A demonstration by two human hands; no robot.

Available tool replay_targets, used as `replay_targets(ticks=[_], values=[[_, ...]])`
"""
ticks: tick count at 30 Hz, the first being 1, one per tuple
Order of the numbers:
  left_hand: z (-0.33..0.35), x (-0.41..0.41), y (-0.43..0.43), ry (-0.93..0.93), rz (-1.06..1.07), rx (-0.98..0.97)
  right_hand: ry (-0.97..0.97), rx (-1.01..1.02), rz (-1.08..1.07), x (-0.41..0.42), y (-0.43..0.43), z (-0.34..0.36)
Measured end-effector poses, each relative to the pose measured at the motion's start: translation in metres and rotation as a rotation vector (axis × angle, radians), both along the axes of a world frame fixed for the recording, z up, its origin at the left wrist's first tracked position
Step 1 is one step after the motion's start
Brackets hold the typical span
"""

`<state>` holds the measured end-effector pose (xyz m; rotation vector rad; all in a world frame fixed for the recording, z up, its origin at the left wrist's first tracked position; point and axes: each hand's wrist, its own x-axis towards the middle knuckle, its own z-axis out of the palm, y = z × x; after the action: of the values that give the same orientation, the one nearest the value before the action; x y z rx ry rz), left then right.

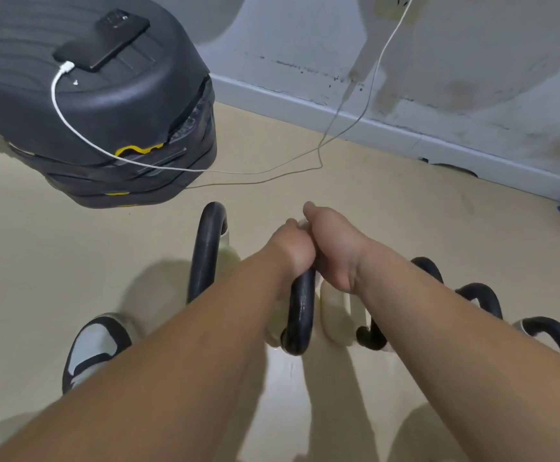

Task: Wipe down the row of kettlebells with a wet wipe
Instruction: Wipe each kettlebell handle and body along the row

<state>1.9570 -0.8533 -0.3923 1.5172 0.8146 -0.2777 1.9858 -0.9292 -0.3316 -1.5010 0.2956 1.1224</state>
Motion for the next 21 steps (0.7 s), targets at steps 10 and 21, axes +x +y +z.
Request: replay_targets(ticks=[10,21], values=[[0.027,-0.089,-0.073,-0.222,0.486,-0.771,-0.2,-0.104,-0.031,-0.081,-0.041,-0.014],[-0.01,-0.114,-0.033,-0.217,0.745,-0.782,-0.584,-0.503,0.155,-0.091,-0.009,-0.034]])
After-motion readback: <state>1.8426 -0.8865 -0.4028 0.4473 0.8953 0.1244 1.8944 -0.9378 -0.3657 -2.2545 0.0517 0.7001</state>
